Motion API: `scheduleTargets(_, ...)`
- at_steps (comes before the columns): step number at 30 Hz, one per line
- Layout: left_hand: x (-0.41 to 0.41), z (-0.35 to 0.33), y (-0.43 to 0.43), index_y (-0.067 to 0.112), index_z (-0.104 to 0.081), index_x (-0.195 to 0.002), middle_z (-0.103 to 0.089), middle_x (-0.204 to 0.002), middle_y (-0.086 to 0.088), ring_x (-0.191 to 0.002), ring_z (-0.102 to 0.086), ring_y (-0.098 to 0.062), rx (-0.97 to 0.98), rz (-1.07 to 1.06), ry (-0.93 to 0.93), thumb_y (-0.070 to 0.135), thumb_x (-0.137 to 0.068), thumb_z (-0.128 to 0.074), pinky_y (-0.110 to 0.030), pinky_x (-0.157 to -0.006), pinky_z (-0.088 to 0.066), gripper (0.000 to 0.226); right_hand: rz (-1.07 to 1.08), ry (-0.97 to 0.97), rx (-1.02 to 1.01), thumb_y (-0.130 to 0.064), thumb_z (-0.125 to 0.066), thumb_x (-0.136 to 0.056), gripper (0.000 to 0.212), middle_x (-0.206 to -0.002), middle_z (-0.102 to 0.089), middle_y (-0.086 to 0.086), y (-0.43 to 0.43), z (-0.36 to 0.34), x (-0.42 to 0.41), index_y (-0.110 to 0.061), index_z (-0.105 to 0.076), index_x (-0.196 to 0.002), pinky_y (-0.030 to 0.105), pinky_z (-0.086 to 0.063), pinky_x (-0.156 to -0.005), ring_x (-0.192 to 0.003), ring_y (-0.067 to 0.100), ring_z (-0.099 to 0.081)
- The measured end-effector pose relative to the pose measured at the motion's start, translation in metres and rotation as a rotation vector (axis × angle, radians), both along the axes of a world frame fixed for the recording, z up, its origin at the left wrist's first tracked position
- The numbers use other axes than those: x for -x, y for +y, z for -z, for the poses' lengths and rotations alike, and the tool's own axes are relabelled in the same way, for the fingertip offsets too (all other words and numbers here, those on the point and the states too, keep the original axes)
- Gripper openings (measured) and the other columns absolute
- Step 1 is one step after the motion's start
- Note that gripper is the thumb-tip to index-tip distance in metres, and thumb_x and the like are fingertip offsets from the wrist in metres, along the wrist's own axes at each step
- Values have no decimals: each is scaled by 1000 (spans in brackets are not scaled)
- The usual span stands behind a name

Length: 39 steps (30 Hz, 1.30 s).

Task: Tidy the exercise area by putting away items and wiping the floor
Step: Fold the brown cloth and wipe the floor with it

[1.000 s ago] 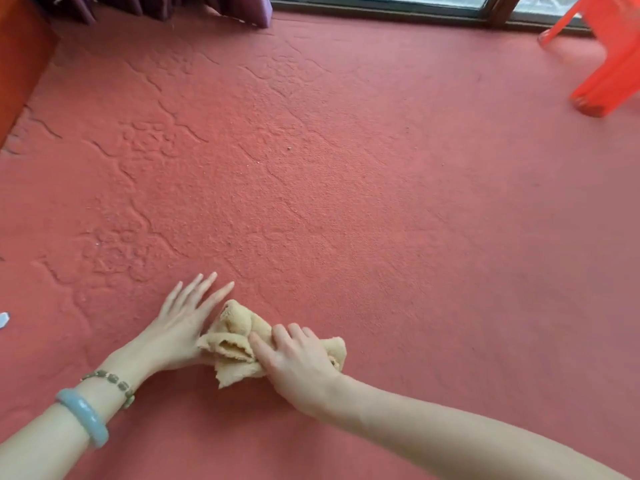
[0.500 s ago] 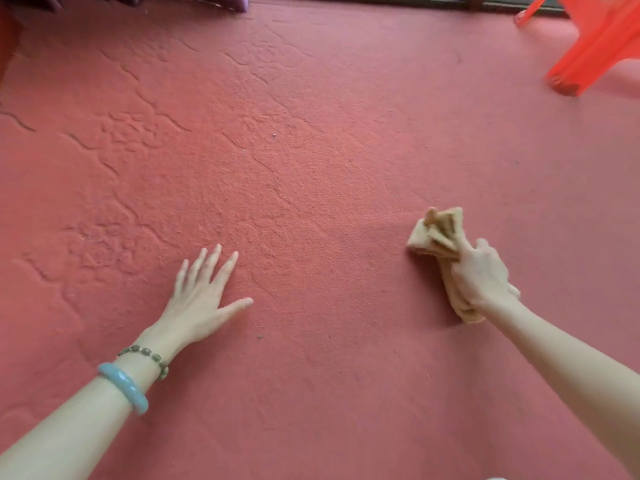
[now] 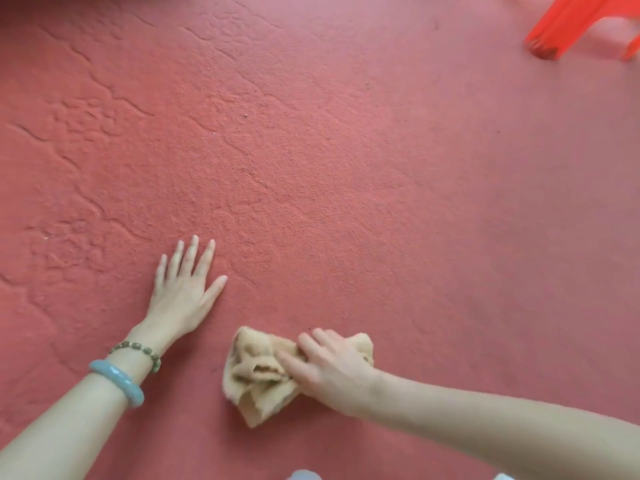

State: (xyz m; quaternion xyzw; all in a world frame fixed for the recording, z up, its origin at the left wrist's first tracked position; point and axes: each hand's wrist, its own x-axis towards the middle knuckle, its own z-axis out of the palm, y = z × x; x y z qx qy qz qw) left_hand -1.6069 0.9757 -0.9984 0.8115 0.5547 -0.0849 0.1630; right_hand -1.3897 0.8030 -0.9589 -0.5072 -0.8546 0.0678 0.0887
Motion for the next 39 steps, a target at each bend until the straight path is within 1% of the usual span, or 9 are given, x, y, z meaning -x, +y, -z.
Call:
scheduleTargets(3, 0, 1, 0, 27, 5, -150, 10, -159, -2, -145, 14, -19, -10, 6, 16, 53, -96, -24, -39, -116, 12, 67, 252, -35, 11, -37, -56, -79, 32, -72, -53, 10, 41, -13, -82, -16, -50, -102, 30, -45, -50, -59, 29, -55)
scheduleTargets(6, 1, 1, -2, 26, 4, -151, 10, -159, -2, -145, 14, -19, -15, 2, 6, 53, -96, -24, -40, -116, 11, 67, 585, -156, 79, -39, -55, -89, 39, -87, -52, 17, 65, -27, -157, -11, -54, -117, 33, -34, -61, -82, 37, -55)
scheduleTargets(9, 0, 0, -2, 26, 4, -151, 10, -159, -2, -145, 14, -20, -10, -6, -2, 53, -96, -24, -40, -116, 12, 67, 748, -126, 114, -45, -48, -88, 47, -90, -50, 19, 69, -23, -173, -12, -53, -122, 41, -41, -68, -86, 38, -52)
scheduleTargets(13, 0, 2, -3, 27, 5, -150, 11, -159, -2, -145, 15, -20, -8, -12, 8, 53, -96, -23, -40, -116, 12, 67, 583, -108, 1, -13, -66, -78, 31, -77, -54, 17, 56, 1, -111, -12, -57, -107, 41, -50, -56, -64, 36, -56)
scheduleTargets(20, 2, 0, -2, 26, 3, -151, 8, -159, -3, -146, 11, -20, -11, -6, 18, 53, -96, -25, -40, -116, 10, 67, 220, -52, -71, -16, -49, -74, 34, -73, -56, 7, 13, 11, 5, -16, -59, -107, 30, -40, -51, -56, 24, -50)
scheduleTargets(24, 3, -4, 0, 27, 3, -151, 8, -159, -2, -146, 10, -20, 13, -4, 14, 53, -96, -25, -40, -117, 9, 67, 208, -44, 16, -25, -44, -77, 33, -75, -57, 6, 20, -2, 3, -18, -61, -105, 30, -41, -52, -59, 24, -53)
scheduleTargets(28, 4, -9, -2, 27, 1, -151, 6, -160, -2, -146, 9, -20, 37, -3, 7, 53, -96, -27, -40, -117, 8, 67, 177, -80, 110, -35, -71, -67, 46, -80, -57, 5, 23, -14, -8, -20, -54, -107, 31, -42, -52, -64, 24, -55)
scheduleTargets(32, -4, -15, -2, 25, -3, -152, 3, -160, -4, -146, 6, -22, 42, -33, 25, 49, -97, -32, -42, -117, 5, 67, 215, -135, 114, -45, -77, -63, 51, -81, -56, 2, 18, -15, -1, -21, -60, -105, 29, -38, -50, -66, 21, -54)
scheduleTargets(39, -47, -24, -43, 19, -2, -152, 3, -159, -8, -146, 9, -22, 11, 58, -18, 48, -97, -30, -39, -117, 7, 68, 542, 130, 187, -25, -68, -78, 45, -92, -50, 11, 15, -12, -45, -11, -52, -118, 39, -46, -58, -81, 32, -52)
